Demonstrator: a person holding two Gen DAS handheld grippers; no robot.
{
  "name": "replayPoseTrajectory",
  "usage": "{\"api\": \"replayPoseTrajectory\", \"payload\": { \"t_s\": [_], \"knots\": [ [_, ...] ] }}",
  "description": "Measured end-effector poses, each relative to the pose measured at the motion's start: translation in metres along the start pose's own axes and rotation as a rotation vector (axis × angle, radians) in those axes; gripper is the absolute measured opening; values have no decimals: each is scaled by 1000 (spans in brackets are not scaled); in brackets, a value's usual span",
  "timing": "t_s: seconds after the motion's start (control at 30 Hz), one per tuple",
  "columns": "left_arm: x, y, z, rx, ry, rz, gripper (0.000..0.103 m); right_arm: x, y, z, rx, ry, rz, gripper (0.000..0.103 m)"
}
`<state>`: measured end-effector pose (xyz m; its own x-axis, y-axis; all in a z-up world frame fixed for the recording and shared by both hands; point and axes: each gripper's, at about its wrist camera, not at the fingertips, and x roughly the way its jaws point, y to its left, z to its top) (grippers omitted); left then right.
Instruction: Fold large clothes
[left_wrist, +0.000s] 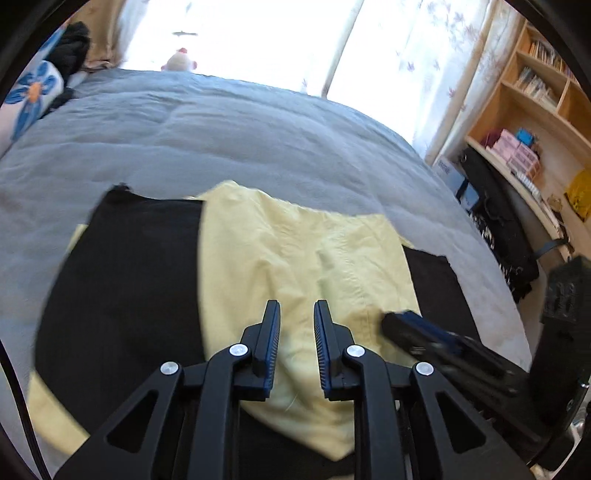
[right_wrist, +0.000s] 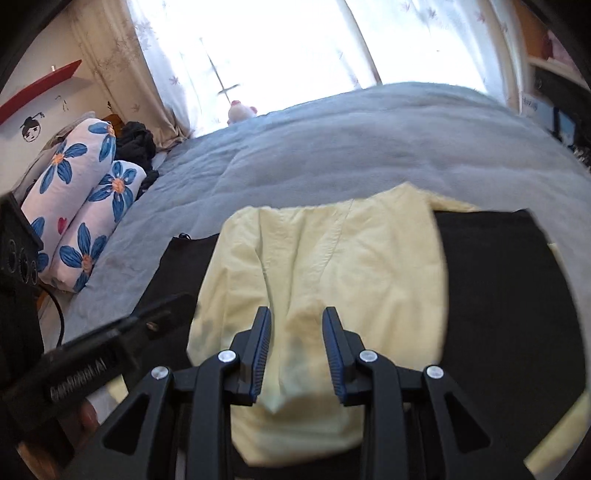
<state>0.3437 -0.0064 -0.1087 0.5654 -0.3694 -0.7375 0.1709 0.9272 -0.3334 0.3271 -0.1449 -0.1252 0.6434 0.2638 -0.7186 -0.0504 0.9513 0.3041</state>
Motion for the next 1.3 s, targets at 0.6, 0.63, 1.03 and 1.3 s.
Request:
{"api": "replayPoseTrajectory", "payload": {
  "t_s": [0.6, 0.63, 1.03, 1.3],
  "knots": [
    [40, 27, -22, -56, 137, 101, 12, 6, -55, -31, 73, 84, -183, 3],
    [34, 27, -21, -57, 138, 106, 12, 2, -54, -28, 91, 87, -169, 3],
    [-90, 13, -26, -63, 65, 141, 16, -123, 0, -15, 53, -67, -62, 4],
    [-181, -1, -43, -87, 1, 110, 28, -226, 40, -21, -27, -196, -13, 18]
  ]
}}
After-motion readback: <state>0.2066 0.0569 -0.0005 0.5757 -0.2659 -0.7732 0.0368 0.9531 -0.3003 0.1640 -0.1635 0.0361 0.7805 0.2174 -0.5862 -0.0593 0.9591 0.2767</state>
